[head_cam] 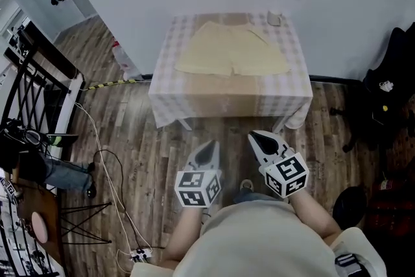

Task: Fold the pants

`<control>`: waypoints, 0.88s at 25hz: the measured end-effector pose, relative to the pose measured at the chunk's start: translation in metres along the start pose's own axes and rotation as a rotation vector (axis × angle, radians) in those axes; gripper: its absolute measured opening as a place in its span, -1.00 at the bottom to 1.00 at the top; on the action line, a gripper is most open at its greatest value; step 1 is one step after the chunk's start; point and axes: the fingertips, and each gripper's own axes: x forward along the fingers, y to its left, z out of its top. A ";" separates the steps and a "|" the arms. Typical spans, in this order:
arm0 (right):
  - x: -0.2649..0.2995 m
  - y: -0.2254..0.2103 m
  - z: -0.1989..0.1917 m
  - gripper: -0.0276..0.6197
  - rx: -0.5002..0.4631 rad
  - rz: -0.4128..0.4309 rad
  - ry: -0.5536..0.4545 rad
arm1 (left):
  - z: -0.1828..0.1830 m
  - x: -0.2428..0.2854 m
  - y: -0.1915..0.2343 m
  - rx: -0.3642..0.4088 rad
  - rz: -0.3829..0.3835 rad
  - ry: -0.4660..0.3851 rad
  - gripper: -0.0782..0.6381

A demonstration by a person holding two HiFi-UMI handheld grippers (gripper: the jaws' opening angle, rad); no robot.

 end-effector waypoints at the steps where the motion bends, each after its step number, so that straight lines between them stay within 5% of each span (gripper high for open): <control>1: 0.003 -0.007 0.001 -0.91 -0.001 0.006 0.002 | 0.004 0.007 -0.001 -0.006 0.002 -0.003 -0.76; 12: 0.029 -0.062 0.011 -0.91 -0.030 0.107 0.026 | 0.031 0.074 -0.008 -0.045 0.035 -0.020 -0.76; 22: 0.042 -0.081 0.005 -0.91 0.005 0.115 0.053 | 0.034 0.094 0.003 -0.064 0.072 -0.009 -0.76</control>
